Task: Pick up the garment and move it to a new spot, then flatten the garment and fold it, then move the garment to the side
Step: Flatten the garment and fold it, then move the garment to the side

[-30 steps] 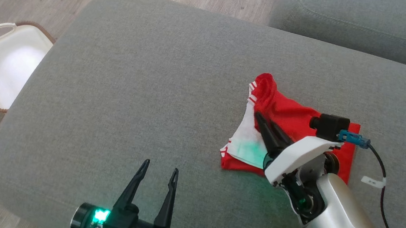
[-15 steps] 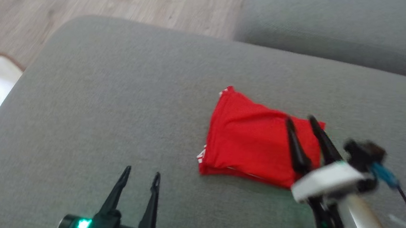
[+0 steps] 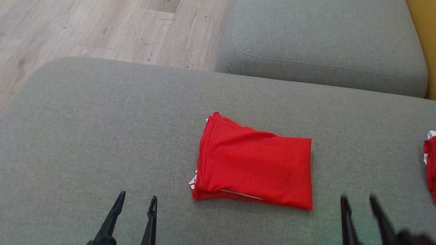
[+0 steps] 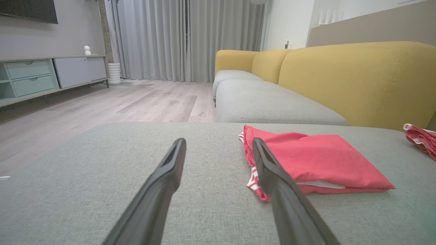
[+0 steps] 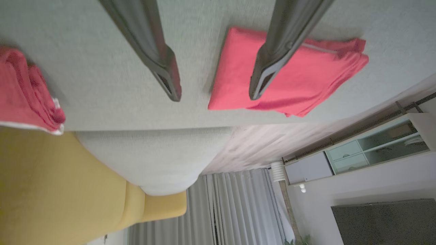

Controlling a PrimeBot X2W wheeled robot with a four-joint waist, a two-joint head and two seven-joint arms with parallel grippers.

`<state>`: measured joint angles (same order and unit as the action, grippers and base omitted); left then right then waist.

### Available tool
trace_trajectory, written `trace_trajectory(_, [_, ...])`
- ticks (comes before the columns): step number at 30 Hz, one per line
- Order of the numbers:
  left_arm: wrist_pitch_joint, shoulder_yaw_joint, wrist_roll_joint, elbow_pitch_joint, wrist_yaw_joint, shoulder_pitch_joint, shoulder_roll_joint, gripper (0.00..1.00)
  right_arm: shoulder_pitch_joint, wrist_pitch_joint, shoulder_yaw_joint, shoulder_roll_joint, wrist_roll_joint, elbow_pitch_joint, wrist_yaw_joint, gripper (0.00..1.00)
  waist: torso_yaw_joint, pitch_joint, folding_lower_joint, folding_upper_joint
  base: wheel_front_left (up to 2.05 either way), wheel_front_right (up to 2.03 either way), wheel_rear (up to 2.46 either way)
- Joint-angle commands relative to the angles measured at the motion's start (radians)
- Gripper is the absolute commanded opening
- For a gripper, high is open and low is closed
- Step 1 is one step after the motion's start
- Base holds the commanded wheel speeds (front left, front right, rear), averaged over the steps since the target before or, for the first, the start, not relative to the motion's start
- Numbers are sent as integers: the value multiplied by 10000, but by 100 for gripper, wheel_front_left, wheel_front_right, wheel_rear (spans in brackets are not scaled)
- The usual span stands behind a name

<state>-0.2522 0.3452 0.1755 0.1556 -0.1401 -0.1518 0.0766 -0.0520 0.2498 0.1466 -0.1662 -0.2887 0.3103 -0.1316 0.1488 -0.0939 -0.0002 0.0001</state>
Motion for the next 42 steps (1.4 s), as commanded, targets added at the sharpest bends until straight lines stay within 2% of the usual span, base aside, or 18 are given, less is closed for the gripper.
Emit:
trace_trajectory(1, [-95,-373,-94,-335,86,279,-91,100,-235,117,8,192,175,-452,9,100,-3,-91,2,-1,0,0,0])
trace_trajectory(15, [-95,-542,-211,-8,293,-138,-121,100,-1130,119,-189,909,749,-849,9,100,-153,-302,2,-1,0,0,0])
trace_trajectory(33, [-95,-529,-441,-117,314,-38,-197,100,-1177,120,-309,888,831,-907,9,100,-308,19,2,-1,0,0,0])
trace_trajectory(38, [-95,-463,-552,-385,224,264,-221,100,-631,36,105,788,169,-29,9,100,-378,516,2,-1,0,0,0])
trace_trajectory(42, [-95,-313,-629,-365,223,502,-234,100,338,-840,390,810,-1062,708,9,100,-437,886,2,-1,0,0,0])
